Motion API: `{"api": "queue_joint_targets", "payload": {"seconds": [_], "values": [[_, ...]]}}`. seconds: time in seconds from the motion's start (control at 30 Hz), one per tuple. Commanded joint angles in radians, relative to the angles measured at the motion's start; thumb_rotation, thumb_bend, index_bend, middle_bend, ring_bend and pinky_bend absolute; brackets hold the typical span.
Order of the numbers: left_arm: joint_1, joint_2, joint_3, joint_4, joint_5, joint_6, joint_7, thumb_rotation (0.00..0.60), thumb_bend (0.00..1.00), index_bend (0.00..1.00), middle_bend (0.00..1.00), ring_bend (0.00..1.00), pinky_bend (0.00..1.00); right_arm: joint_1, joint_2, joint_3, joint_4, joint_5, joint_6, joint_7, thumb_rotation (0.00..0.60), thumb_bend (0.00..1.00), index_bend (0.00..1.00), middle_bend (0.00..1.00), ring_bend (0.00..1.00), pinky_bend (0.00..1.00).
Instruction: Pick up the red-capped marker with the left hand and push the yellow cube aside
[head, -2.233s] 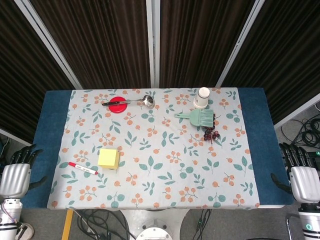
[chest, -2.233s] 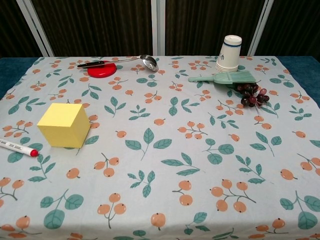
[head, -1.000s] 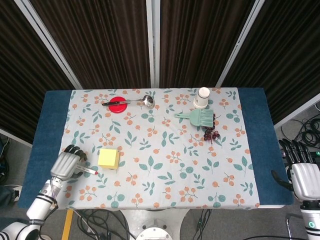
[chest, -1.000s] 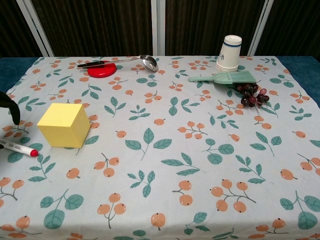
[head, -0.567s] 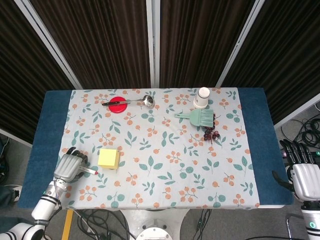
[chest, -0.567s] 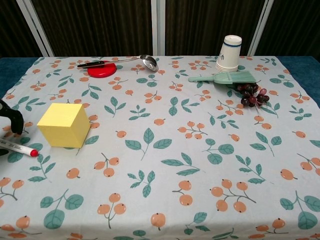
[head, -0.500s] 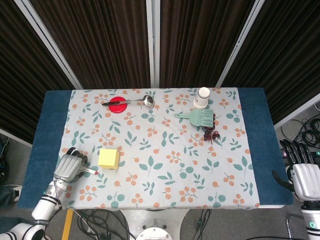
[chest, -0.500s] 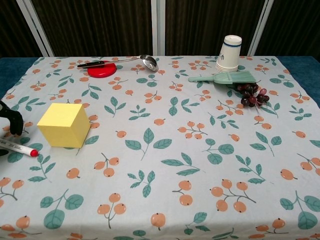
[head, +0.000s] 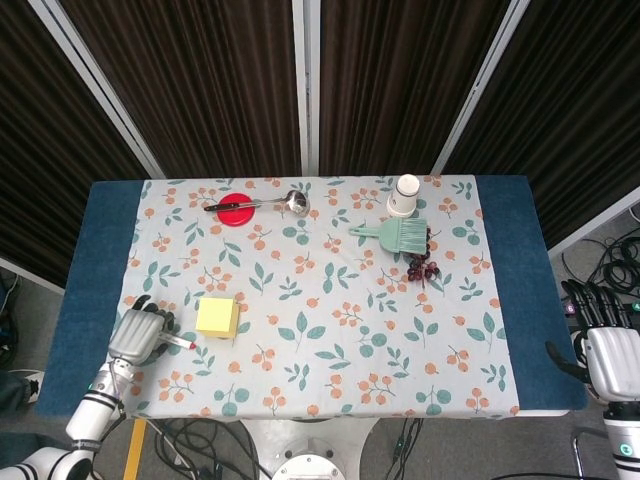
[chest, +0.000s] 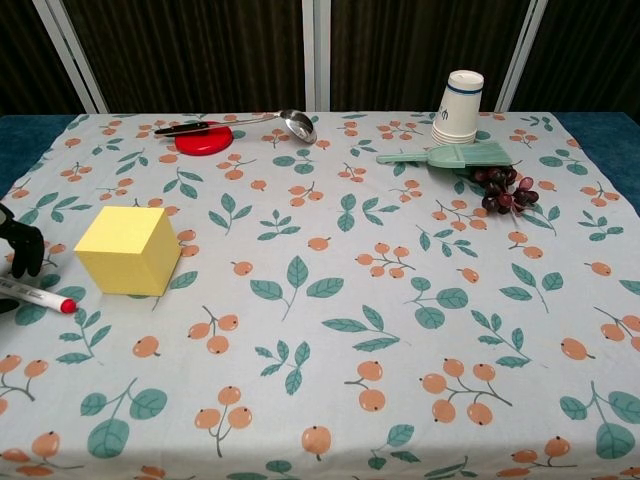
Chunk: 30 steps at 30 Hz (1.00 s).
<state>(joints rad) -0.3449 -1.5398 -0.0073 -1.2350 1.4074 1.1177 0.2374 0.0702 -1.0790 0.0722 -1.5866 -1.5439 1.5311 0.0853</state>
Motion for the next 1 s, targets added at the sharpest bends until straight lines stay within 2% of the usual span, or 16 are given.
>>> {"api": "queue_joint_targets", "payload": {"seconds": [0.03,0.3,0.53,1.0], "values": [[-0.001,-0.004,-0.001,0.004,-0.001,0.002,0.002,0.6,0.29,0.55,0.61,0.37,0.18,-0.001,-0.001,0.0,0.001,0.001,0.001,0.001,0.6,0.18,0.0,0.09,0.0,0.0],[-0.005,-0.012,0.003,0.015,-0.004,-0.002,0.019,0.6,0.29,0.55,0.61,0.37,0.18,0.0,-0.002,0.001,0.003,0.005,-0.003,0.001,0.6,0.18,0.0,0.09,0.0,0.0],[-0.005,-0.011,0.008,0.017,-0.004,-0.004,0.018,0.6,0.35,0.55,0.61,0.37,0.18,0.0,-0.004,0.003,0.004,0.007,-0.003,0.002,0.6,0.18,0.0,0.09,0.0,0.0],[-0.016,-0.006,0.023,0.022,-0.001,-0.023,0.069,0.6,0.35,0.55,0.6,0.37,0.18,-0.002,-0.003,0.002,0.004,0.009,-0.004,0.004,0.6,0.18,0.0,0.09,0.0,0.0]]}}
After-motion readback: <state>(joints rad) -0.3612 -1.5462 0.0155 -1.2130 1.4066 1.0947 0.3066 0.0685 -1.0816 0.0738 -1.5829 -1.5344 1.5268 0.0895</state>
